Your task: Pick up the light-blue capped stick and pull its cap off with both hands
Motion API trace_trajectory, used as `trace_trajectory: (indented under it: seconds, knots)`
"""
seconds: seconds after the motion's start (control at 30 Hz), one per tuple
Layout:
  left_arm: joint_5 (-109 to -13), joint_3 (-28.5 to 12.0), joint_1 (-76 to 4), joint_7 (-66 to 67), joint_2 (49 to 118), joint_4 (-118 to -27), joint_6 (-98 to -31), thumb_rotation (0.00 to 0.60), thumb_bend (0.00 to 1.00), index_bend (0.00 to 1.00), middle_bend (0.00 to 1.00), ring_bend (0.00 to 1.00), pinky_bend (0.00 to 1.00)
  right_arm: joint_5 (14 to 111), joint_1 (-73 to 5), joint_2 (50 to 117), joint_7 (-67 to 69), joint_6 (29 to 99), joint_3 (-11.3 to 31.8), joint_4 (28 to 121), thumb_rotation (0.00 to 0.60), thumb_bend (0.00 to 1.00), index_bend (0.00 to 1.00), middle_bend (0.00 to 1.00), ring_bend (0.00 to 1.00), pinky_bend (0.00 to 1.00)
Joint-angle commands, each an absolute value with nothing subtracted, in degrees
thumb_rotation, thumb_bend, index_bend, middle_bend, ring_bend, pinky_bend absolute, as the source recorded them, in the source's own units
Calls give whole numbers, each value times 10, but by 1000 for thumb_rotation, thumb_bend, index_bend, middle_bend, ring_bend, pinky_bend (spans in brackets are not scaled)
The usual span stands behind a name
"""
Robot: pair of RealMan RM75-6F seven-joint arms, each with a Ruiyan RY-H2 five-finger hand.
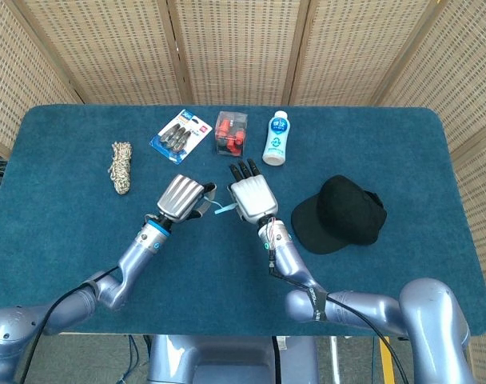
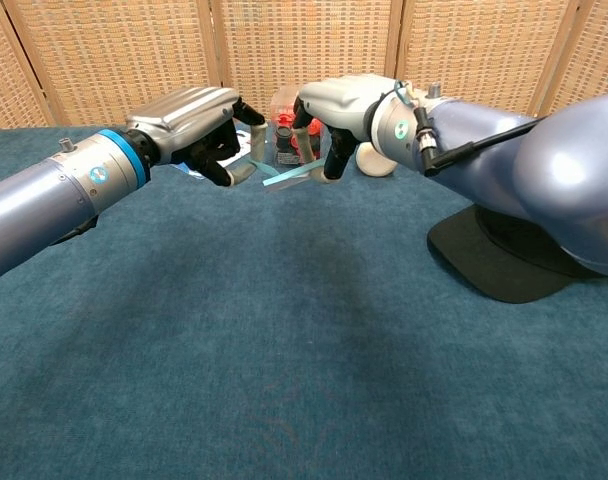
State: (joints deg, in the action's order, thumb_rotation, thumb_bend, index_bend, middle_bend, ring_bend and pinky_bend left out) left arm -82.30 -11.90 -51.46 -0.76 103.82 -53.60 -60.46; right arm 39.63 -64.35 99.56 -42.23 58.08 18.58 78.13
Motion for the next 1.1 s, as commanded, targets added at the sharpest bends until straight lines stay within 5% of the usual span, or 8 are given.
trace_trajectory:
  seconds: [0.03, 0.57, 0.63, 0.7, 0.73, 0.83, 0.9, 1.1]
  knots:
    - [-822, -119, -513, -9, 1041, -529, -609, 600, 645, 720, 1000, 1000, 1000, 398, -642, 993, -420, 581, 184, 780, 600, 672, 649, 108, 0, 0]
    - [-828, -63, -412, -133, 990, -402, -655, 600, 688, 796, 1000, 1000, 1000, 416, -618, 978, -386, 565, 168, 751, 600, 672, 650, 111, 0, 0]
    - [-832, -60, -403, -143, 986, -389, -666, 600, 599, 788, 987, 999, 1000, 416, -615, 978, -383, 563, 164, 748, 600, 672, 650, 111, 0, 0]
    - [-834, -57, -394, -157, 979, -386, -674, 600, 304, 671, 869, 898, 985, 416, -611, 979, -379, 561, 161, 746, 600, 655, 610, 106, 0, 0]
    - [-834, -57, -391, -162, 975, -389, -677, 600, 193, 599, 782, 806, 942, 415, -609, 978, -376, 559, 161, 748, 600, 596, 546, 93, 0, 0]
    - [-836, -54, -380, -172, 950, -417, -683, 600, 0, 292, 291, 297, 509, 386, -604, 966, -382, 551, 164, 769, 600, 46, 65, 4, 0, 0]
    - [-829, -60, -374, -168, 928, -453, -684, 600, 0, 109, 55, 68, 262, 389, -600, 958, -373, 562, 174, 786, 600, 0, 0, 0, 0, 0]
    - [-798, -75, -343, -116, 841, -594, -693, 600, 0, 0, 0, 0, 59, 474, -566, 911, -322, 614, 175, 844, 600, 0, 0, 0, 0, 0]
